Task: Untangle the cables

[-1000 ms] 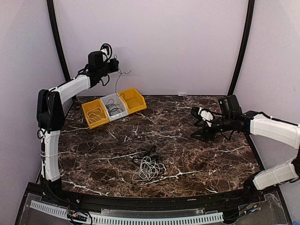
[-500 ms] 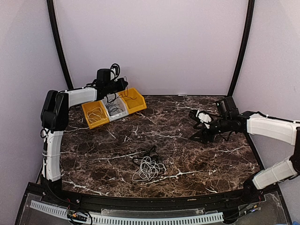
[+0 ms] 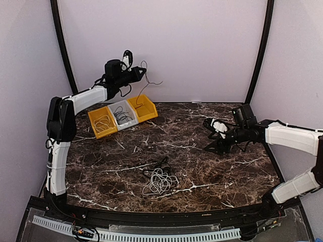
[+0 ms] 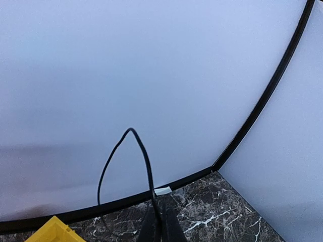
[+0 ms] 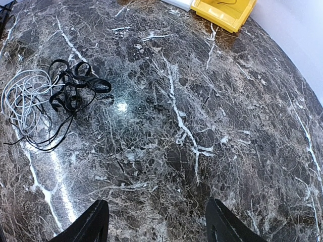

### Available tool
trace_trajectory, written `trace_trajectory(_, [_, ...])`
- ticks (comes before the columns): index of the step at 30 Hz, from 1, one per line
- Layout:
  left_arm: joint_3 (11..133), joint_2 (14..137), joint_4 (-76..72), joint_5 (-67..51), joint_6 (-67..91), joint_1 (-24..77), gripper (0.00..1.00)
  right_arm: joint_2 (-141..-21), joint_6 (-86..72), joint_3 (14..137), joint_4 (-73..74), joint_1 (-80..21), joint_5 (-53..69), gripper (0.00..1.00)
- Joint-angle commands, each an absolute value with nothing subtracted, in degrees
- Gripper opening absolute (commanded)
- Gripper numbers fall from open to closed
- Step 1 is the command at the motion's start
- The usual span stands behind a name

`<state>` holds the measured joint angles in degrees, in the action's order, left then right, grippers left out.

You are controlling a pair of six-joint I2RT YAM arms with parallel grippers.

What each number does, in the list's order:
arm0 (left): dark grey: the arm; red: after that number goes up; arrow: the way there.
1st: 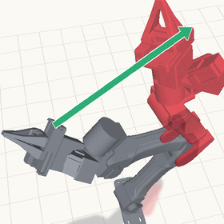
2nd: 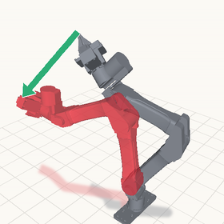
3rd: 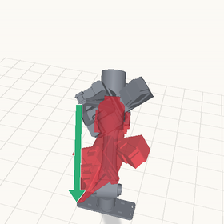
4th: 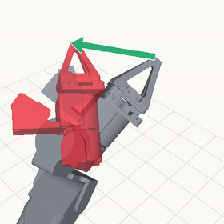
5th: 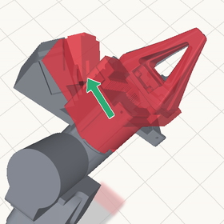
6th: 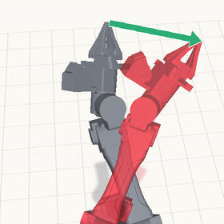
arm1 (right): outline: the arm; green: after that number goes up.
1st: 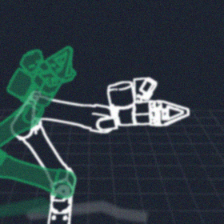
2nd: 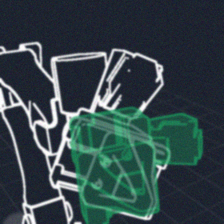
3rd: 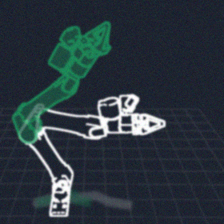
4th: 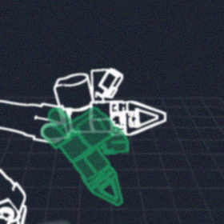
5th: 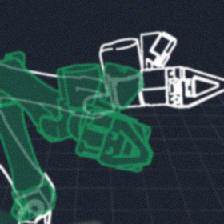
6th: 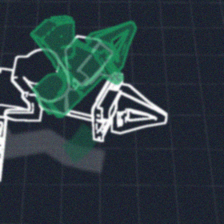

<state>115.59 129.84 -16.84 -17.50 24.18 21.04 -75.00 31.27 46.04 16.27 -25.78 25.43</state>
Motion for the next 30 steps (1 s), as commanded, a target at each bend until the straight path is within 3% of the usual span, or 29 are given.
trace_trajectory(1, [117.18,128.13,-22.94,-19.22,22.9,21.18,0.0,-74.62,31.99,45.71,14.74,-25.4,24.83,0.67])
trace_trajectory(15, [105.87,131.65,-37.62,-13.48,19.31,20.91,0.0,-73.43,32.15,45.4,14.69,-25.4,24.26,0.67])
trace_trajectory(25, [115.07,138.99,-37.16,-14.69,18.11,19.69,0.0,-74.29,32.26,45.44,14.83,-25.4,24.26,0.67])
trace_trajectory(30, [113.82,139.32,-36.9,-13.63,15.57,19.64,0.0,-73.66,32.36,45.18,14.67,-25.32,23.6,0.67])
